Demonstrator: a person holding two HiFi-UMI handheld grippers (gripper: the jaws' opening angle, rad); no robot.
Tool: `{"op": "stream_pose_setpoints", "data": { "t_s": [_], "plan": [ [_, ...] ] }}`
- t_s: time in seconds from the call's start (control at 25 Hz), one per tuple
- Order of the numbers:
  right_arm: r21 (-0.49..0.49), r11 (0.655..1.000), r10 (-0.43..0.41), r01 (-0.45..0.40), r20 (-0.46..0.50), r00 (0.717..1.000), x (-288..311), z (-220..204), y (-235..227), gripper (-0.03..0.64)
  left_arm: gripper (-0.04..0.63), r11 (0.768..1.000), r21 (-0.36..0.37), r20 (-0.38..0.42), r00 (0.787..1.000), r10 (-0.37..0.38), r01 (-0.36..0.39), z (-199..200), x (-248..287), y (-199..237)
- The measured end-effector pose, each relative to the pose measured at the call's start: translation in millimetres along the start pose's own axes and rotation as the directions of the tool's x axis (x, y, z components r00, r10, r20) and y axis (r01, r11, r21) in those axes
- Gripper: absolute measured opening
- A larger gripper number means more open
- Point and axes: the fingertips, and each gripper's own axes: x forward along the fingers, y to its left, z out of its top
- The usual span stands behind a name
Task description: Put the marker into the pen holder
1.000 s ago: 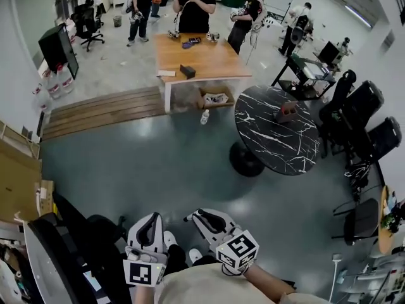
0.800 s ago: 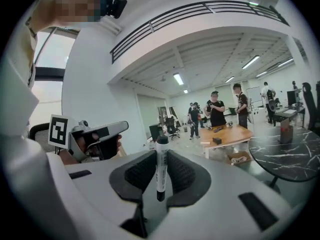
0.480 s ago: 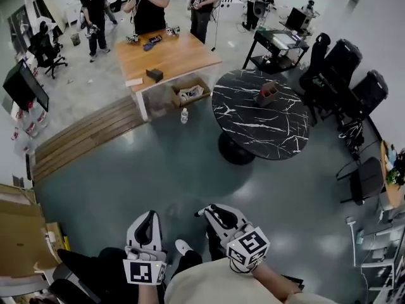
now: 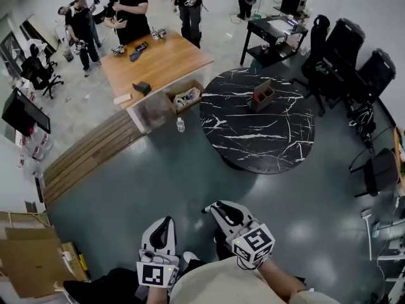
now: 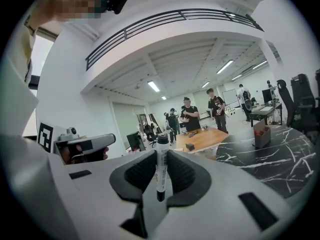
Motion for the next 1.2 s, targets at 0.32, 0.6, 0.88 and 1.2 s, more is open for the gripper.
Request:
{"op": "stream_pose_setpoints", "data": {
  "t_s": [0.32, 0.6, 0.88, 1.2],
  "plan": [
    [0.029, 0.999, -0.036, 0.034, 0.076, 0.996, -12, 58, -138, 0.081, 0.012, 0.997, 0.034, -0.028, 0.998, -0.062, 0.063, 25, 135, -60],
    [0.100, 0.979, -0.189, 0.177, 0.127, 0.974, -61, 71, -238, 0.081, 0.012, 0.972, 0.045, -0.038, 0.973, -0.228, 0.230, 35, 220, -143],
    [0.199, 0.920, -0.366, 0.336, 0.137, 0.920, -115, 55, -295, 0.081, 0.012, 0.913, 0.042, -0.066, 0.913, -0.402, 0.405, 27, 270, -183],
    [0.253, 0.835, -0.531, 0.488, 0.140, 0.836, -151, 52, -331, 0.081, 0.012, 0.828, -0.016, -0.100, 0.823, -0.559, 0.560, 4, 323, -223]
  ]
}}
